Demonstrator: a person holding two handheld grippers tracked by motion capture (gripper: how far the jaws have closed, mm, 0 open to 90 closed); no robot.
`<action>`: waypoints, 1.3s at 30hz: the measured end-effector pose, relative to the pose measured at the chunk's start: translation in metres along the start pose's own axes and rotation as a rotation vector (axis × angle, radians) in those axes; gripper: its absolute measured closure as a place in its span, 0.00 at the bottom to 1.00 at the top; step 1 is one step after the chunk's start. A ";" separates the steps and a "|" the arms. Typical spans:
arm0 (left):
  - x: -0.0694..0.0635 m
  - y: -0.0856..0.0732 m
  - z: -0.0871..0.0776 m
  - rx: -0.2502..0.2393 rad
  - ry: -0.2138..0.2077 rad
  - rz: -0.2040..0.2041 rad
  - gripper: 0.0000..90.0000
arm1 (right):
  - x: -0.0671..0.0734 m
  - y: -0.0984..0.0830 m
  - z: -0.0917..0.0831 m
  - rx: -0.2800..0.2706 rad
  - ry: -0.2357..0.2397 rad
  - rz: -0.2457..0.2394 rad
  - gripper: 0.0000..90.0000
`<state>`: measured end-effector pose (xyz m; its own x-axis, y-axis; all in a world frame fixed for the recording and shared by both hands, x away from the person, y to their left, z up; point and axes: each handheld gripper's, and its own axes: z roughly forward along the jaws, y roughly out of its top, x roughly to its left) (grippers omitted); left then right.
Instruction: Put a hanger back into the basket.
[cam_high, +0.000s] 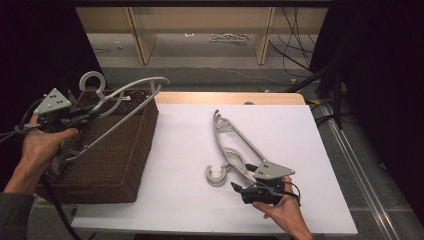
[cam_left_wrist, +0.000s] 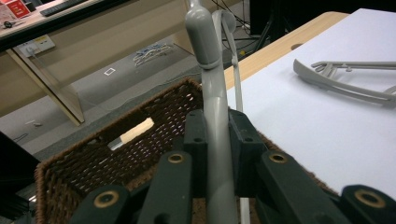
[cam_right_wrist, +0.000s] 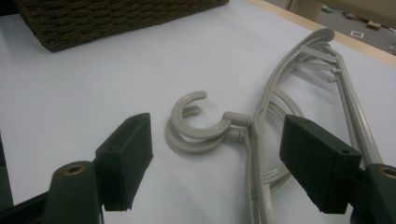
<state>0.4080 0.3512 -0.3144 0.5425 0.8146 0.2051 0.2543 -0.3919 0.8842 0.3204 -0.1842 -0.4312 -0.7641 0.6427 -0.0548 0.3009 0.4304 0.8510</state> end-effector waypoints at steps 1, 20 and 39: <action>0.002 -0.002 0.000 0.003 0.005 0.001 0.88 | 0.000 0.000 0.000 0.000 -0.002 -0.004 0.29; 0.031 -0.046 -0.008 0.069 0.065 -0.015 0.88 | 0.001 -0.001 0.002 0.015 0.003 -0.008 0.29; 0.035 -0.070 0.024 0.315 0.022 0.054 0.88 | 0.002 -0.002 0.005 0.024 0.009 -0.013 0.29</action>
<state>0.4287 0.3971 -0.3793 0.5457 0.7967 0.2599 0.4631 -0.5452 0.6988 0.3211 -0.1811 -0.4355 -0.7729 0.6315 -0.0611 0.3048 0.4541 0.8372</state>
